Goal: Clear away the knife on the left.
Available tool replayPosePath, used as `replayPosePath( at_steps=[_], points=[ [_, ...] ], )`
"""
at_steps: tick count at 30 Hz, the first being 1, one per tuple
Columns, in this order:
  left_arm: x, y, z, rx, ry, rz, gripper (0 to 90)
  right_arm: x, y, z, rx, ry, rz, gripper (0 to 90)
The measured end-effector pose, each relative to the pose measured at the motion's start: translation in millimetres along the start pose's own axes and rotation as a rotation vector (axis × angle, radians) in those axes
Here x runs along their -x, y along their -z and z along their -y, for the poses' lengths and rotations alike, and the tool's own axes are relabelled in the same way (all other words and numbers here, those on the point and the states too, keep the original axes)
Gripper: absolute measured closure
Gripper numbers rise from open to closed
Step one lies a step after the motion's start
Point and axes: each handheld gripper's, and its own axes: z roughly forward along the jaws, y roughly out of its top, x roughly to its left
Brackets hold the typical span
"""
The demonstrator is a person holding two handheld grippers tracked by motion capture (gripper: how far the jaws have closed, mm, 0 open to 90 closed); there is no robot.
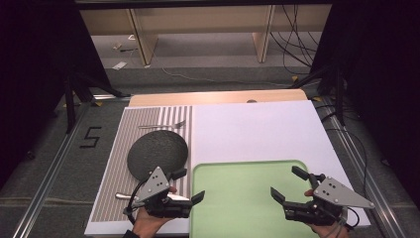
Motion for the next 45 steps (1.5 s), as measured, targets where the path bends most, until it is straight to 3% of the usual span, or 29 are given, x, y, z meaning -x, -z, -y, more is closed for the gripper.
replayPosePath(
  at_steps=[19,32,45],
  points=[
    [-1.3,0.8,-3.8,-0.034,-0.021,-0.008,13.1,0.1,-0.1,-0.1,0.000,0.006,-0.003,14.0],
    [-10.1,8.1,-12.1,-0.062,0.006,-0.022,13.1,-0.6,-0.7,-0.1,-0.002,0.010,-0.007,14.1],
    [-24.4,17.2,-15.6,-0.196,-0.051,-0.048,13.0,-0.1,-1.4,0.0,-0.001,0.011,-0.014,14.1]
  ],
)
